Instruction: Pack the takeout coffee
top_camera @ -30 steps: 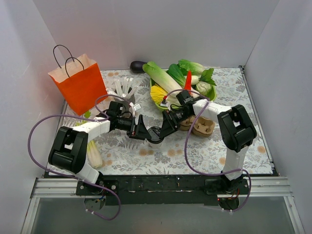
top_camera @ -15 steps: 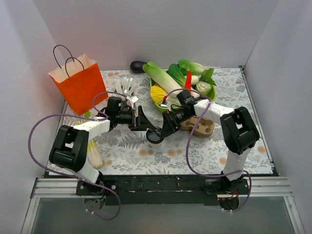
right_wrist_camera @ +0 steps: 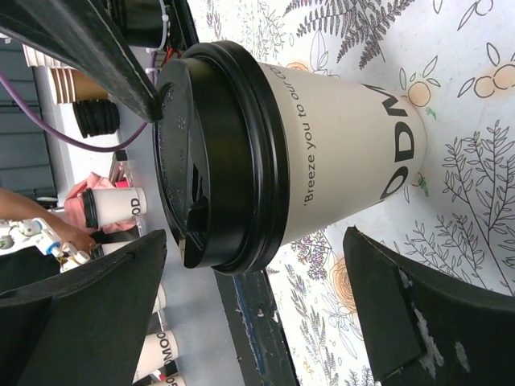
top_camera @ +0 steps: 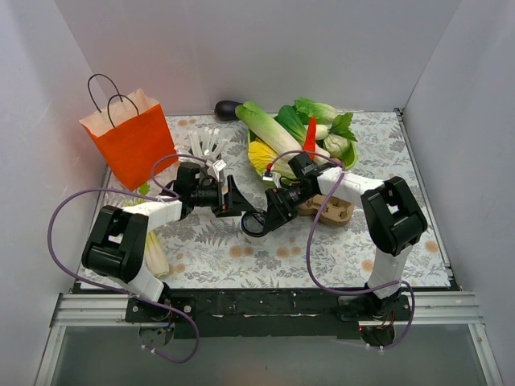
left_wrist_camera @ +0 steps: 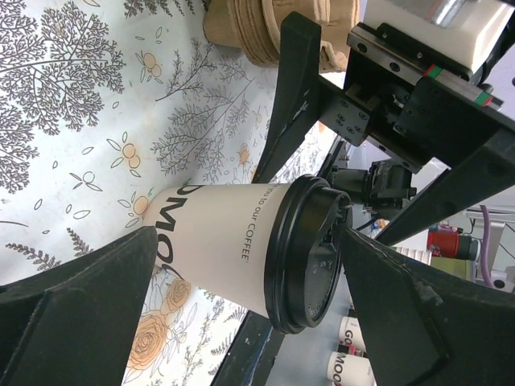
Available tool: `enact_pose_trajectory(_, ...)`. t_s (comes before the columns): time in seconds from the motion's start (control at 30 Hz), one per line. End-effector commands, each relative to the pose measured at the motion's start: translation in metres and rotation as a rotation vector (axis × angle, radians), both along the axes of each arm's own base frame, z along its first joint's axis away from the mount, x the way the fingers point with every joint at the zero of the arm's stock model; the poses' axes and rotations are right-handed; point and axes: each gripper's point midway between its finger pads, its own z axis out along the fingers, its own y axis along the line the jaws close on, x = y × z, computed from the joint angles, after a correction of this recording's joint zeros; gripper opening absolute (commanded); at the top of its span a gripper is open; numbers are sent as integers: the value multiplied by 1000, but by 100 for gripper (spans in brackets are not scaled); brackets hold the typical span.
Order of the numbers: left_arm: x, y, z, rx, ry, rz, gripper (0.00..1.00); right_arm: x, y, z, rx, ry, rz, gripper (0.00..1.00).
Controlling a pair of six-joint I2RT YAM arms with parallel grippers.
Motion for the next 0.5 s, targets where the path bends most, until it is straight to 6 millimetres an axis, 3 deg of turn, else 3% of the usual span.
enact_pose_trajectory(0.0,-5,4,-2,4,-24,-6,97,1,6,17,61,-19,7,98)
enact_pose_trajectory(0.47,-8,10,-30,58,75,64,97,-1,11,1,40,25,6,95)
